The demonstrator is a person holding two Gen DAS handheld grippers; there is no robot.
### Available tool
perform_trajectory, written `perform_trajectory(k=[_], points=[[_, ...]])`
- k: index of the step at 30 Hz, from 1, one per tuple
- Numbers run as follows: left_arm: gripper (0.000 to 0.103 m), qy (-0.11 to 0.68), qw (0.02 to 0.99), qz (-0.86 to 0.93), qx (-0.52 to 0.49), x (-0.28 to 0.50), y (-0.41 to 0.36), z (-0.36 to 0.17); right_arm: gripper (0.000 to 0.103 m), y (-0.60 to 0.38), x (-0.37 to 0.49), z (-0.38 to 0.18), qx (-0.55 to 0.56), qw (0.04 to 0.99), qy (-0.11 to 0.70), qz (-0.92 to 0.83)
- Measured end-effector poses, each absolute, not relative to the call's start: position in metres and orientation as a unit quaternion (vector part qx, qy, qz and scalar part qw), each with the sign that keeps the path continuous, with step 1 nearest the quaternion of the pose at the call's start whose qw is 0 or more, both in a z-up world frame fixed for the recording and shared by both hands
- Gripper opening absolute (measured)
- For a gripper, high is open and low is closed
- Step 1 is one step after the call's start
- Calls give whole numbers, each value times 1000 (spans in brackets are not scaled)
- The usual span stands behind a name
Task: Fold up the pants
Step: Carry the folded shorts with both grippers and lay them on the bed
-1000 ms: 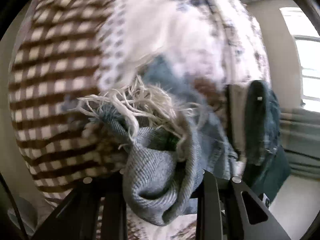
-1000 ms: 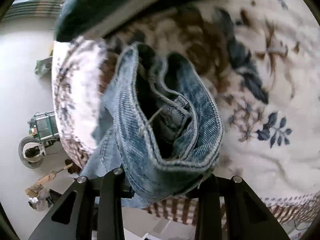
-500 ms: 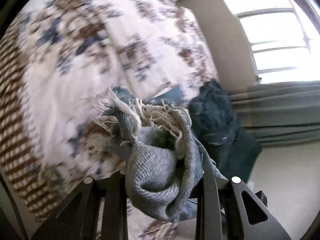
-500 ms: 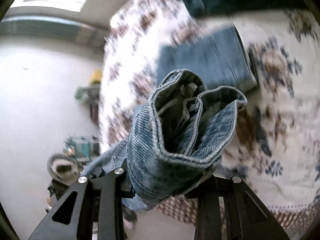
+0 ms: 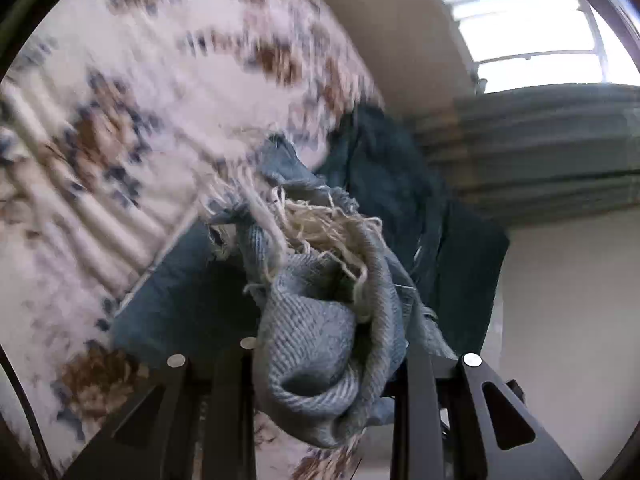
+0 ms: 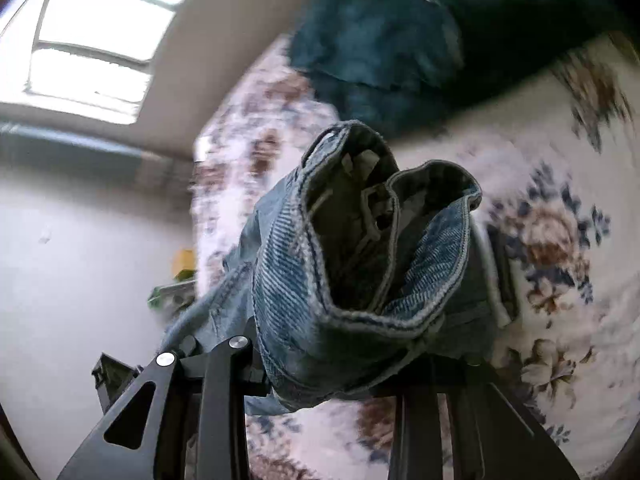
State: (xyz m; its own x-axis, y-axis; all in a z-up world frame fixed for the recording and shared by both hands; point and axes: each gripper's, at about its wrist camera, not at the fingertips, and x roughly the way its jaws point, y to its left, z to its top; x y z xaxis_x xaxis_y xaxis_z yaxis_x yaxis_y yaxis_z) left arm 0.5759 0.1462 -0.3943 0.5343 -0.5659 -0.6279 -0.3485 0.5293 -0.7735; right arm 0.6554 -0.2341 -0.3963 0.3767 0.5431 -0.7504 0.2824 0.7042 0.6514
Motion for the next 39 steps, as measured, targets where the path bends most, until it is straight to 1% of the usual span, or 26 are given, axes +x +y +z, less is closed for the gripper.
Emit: perform_trajectory(k=[1, 2, 3, 6, 9, 13, 14, 16, 17, 18, 19, 20, 21, 22, 23, 24, 26, 29, 33, 39], points=[[24, 502, 728, -60, -462, 582, 144, -430, 33, -240, 653, -422, 383, 731, 560, 76], [24, 514, 723, -58, -458, 581, 140, -448, 33, -245, 647, -454, 392, 717, 574, 60], [24, 533, 713, -46, -454, 578, 139, -476, 33, -248, 641, -473, 398, 709, 580, 48], [24, 550, 700, -35, -455, 564, 139, -513, 33, -255, 624, -508, 415, 695, 587, 28], [24, 553, 703, -32, -447, 551, 137, -518, 33, -255, 618, -515, 409, 692, 594, 31], [24, 555, 707, -25, -437, 543, 136, -512, 33, -255, 613, -518, 403, 687, 604, 36], [27, 559, 707, -19, -432, 543, 138, -512, 34, -254, 613, -519, 397, 683, 612, 37], [31, 578, 711, -2, -400, 542, 132, -500, 37, -252, 611, -530, 372, 682, 628, 38], [33, 587, 715, 3, -380, 547, 130, -495, 44, -249, 612, -526, 344, 690, 636, 39], [37, 595, 725, 5, -347, 547, 124, -487, 56, -246, 612, -522, 322, 694, 643, 41], [40, 601, 741, 11, -301, 546, 116, -475, 66, -241, 612, -516, 295, 699, 650, 42], [47, 600, 758, 18, -256, 544, 108, -463, 88, -235, 610, -507, 259, 711, 653, 40], [65, 595, 772, 23, -225, 541, 102, -453, 93, -230, 607, -499, 227, 723, 651, 35], [77, 589, 785, 33, -188, 537, 96, -443, 93, -224, 603, -487, 197, 737, 646, 29], [97, 583, 796, 44, -157, 533, 92, -435, 93, -218, 599, -475, 157, 752, 640, 21], [99, 577, 804, 47, -133, 530, 87, -428, 93, -211, 594, -464, 112, 766, 633, 5], [99, 572, 814, 47, -91, 524, 79, -414, 93, -201, 584, -446, 48, 786, 617, -23], [99, 568, 820, 47, -51, 516, 73, -403, 94, -196, 572, -427, -5, 800, 598, -57], [99, 556, 829, 53, -13, 500, 69, -380, 94, -191, 559, -404, -13, 810, 582, -68], [99, 529, 846, 60, 5, 466, 64, -336, 94, -178, 517, -354, -13, 833, 550, -61]])
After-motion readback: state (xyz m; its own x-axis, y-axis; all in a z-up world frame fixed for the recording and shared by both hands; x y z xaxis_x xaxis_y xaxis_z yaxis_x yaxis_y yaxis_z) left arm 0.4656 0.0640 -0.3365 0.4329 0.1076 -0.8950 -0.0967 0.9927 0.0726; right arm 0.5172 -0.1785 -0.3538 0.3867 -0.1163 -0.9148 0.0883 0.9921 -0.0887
